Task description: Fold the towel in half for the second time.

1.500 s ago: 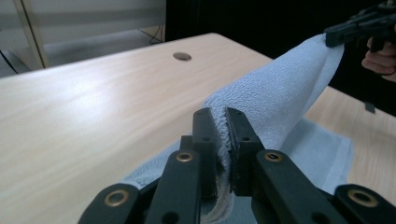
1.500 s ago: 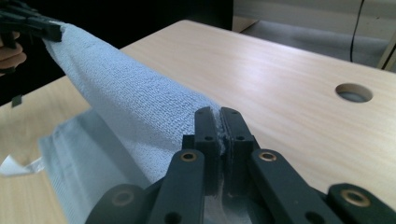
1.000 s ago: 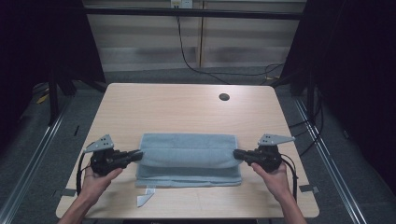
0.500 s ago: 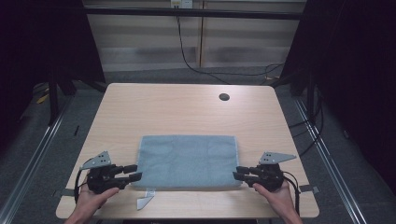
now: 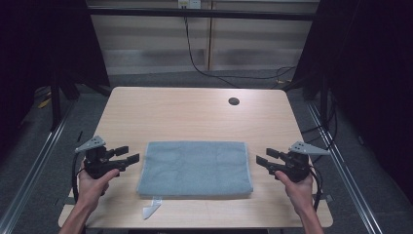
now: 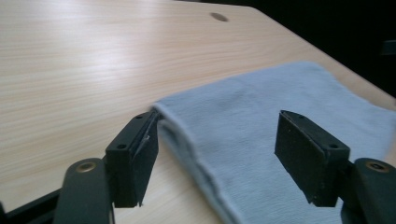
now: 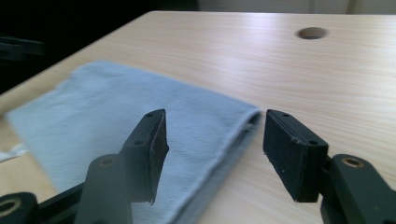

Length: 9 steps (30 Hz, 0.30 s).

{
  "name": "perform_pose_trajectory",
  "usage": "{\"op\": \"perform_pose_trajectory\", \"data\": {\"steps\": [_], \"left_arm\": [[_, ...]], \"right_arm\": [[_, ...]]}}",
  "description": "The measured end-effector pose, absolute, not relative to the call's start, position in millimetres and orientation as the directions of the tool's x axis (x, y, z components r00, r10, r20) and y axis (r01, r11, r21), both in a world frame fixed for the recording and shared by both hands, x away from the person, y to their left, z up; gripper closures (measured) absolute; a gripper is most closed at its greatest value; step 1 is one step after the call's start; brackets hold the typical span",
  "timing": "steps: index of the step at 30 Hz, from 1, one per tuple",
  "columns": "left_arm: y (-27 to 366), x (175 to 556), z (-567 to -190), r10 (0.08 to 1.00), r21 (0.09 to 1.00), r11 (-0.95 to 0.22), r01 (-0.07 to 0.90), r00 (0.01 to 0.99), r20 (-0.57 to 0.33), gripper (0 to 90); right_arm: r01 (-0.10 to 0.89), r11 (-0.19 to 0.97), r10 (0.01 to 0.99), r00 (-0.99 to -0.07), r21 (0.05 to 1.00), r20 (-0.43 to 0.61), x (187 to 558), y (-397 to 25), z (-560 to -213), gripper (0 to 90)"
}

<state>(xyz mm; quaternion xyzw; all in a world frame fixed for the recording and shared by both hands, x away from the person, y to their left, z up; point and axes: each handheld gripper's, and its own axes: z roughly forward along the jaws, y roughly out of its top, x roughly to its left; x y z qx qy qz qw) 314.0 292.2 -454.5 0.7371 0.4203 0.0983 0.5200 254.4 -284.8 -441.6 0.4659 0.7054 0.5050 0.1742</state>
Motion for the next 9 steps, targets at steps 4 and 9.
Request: {"op": "perform_pose_trajectory", "data": {"steps": [4, 9], "left_arm": [[308, 304, -465, 0.784, 0.848, -0.104, 0.519, 0.568, -0.252, 29.1], [312, 295, -466, 0.801, 0.852, -0.095, 0.515, 0.547, -0.242, 25.6]], "right_arm": [[0.496, 0.033, 0.864, -0.451, 0.868, 0.225, 247, -301, -454, 36.9], [0.526, 0.027, 0.869, -0.432, 0.85, 0.24, 243, -304, -462, 34.4]]}}
